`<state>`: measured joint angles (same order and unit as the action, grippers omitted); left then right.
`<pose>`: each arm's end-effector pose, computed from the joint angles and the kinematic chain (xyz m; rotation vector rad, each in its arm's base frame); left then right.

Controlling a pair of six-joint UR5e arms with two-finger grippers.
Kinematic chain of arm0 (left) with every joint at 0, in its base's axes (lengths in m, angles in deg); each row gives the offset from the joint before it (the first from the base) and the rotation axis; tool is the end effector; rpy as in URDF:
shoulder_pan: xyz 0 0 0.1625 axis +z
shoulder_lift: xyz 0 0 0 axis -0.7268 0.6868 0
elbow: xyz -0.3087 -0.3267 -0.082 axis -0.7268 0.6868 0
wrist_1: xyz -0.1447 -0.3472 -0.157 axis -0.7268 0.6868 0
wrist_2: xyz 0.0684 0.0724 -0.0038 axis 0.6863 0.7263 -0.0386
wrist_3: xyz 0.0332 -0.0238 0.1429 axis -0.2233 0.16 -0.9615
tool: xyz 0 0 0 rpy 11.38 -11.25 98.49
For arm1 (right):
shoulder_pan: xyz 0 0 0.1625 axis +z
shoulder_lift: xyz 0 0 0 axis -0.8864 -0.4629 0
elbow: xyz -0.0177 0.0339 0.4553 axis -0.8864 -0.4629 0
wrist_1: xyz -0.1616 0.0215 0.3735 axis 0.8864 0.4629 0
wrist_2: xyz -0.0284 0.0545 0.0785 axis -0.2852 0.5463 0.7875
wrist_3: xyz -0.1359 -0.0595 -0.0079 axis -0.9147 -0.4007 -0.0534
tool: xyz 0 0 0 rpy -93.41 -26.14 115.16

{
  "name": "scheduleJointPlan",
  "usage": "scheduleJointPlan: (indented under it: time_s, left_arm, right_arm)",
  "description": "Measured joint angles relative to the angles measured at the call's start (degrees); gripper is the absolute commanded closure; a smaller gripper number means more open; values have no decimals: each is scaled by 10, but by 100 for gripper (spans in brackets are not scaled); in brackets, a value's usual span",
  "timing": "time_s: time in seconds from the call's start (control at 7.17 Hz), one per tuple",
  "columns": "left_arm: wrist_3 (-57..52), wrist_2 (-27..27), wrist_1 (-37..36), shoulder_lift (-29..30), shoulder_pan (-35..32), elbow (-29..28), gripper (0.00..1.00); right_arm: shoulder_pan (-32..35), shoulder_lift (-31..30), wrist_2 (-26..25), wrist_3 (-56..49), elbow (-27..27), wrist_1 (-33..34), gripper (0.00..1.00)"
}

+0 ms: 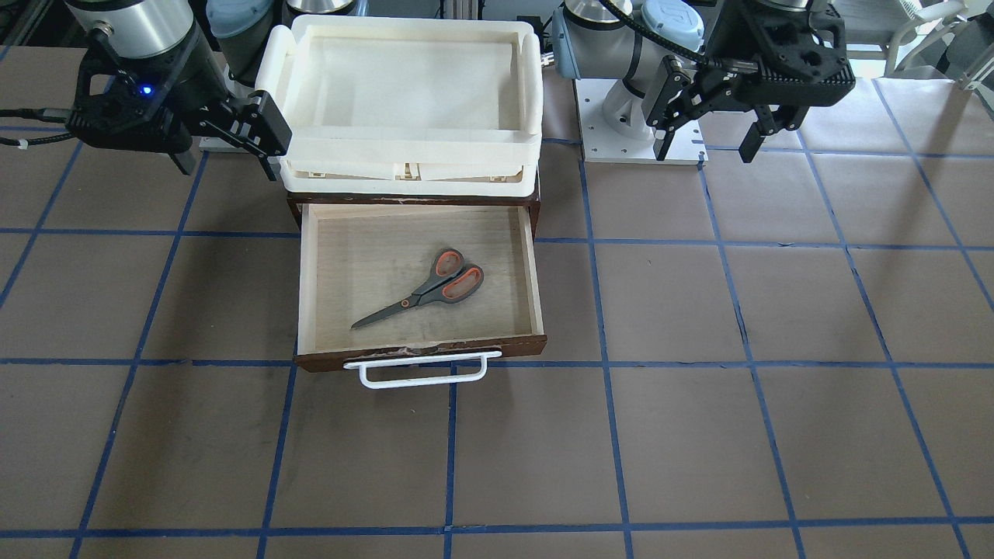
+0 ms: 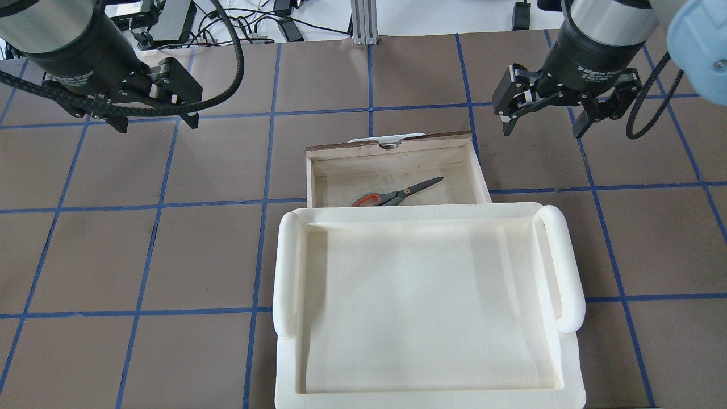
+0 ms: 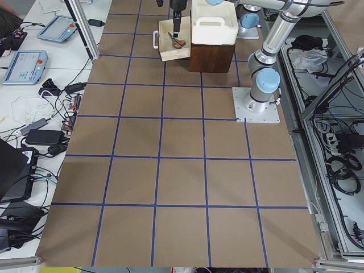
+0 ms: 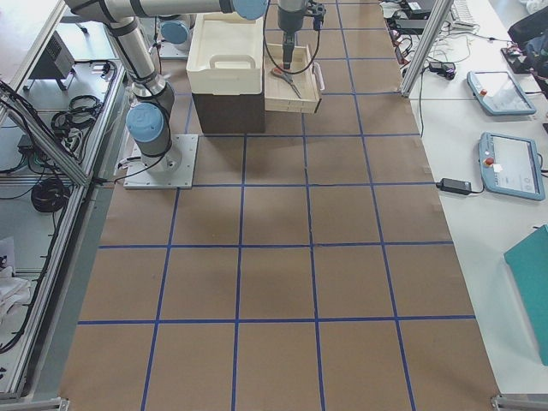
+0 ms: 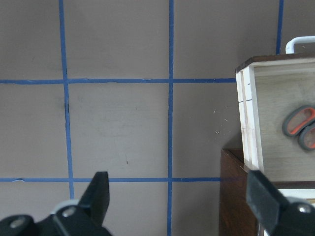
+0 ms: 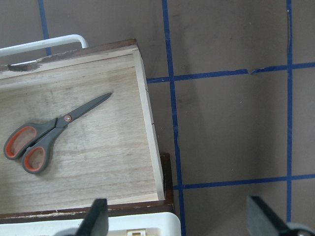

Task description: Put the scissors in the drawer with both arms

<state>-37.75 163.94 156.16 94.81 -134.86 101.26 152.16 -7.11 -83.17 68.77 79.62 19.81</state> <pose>-0.1200 -0.4549 0.5325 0.0191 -3.1356 0.1524 0.1359 -0.4645 0.4920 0.1338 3.1067 0.0223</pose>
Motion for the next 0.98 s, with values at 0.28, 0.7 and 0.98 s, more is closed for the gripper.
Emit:
scheduleJointPlan:
  time_s: [0.28, 0.7, 0.98]
  left_arm:
    - [-1, 0, 0, 0, 0, 0, 2]
    - [-14, 1, 0, -1, 0, 0, 2]
    - [-16, 1, 0, -4, 0, 0, 2]
  right_arm:
    - [0, 0, 0, 0, -1, 21, 0]
    - [1, 0, 1, -5, 0, 40, 0]
    - [1, 0, 0, -8, 0, 43, 0]
